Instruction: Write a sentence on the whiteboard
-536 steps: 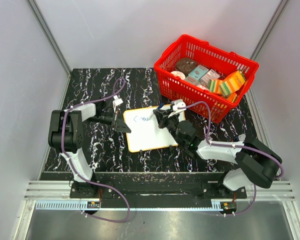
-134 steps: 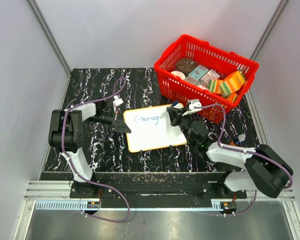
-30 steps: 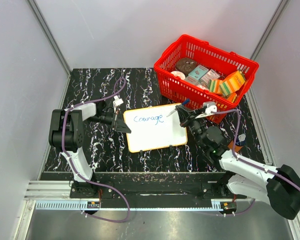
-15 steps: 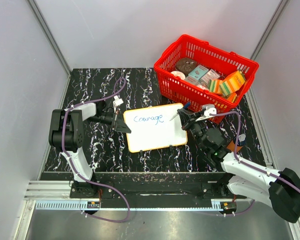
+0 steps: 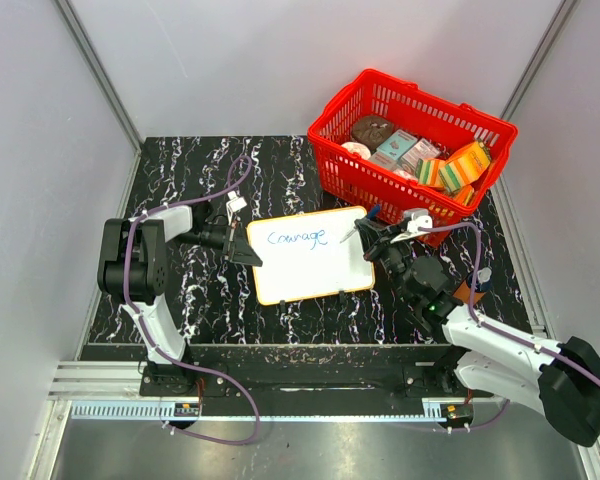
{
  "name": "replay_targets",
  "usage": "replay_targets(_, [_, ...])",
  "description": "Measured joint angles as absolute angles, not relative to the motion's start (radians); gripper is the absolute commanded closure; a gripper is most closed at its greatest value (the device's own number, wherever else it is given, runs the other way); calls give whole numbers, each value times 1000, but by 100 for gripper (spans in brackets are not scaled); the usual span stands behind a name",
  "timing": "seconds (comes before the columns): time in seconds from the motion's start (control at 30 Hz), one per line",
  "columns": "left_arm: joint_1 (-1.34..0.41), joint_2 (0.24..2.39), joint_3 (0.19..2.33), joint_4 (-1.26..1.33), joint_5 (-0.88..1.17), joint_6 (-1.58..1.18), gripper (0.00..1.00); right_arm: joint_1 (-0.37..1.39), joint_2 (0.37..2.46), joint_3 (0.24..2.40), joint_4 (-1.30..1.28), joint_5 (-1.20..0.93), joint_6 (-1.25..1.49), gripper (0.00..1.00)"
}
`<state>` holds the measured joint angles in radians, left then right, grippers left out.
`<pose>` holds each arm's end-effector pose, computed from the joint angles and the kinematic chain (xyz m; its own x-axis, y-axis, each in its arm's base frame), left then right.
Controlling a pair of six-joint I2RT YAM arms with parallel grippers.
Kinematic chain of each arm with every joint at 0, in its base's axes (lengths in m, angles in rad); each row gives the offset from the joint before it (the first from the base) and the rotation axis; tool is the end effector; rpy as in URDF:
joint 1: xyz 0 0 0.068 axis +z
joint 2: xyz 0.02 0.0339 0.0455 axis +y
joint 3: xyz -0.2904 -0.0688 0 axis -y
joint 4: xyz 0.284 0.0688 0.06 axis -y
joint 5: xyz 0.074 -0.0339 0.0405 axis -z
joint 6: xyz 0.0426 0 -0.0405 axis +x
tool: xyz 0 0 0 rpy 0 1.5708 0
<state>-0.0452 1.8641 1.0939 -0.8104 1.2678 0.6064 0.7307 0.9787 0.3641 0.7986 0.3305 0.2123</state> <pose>0.3465 -0.0564 0.1501 -0.8185 0.2072 -0.5359 0.5727 0.2195 -0.7898 0.1857 0.1478 0.2606 0.0502 0.3127 -0.9485 -0.4136 0.8710 0.2652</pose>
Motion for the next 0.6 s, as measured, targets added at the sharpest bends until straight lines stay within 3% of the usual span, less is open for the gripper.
replay_targets(0.6, [-45,1864,1094,-810,1268,606,100,706,1033,465,759,318,202,100])
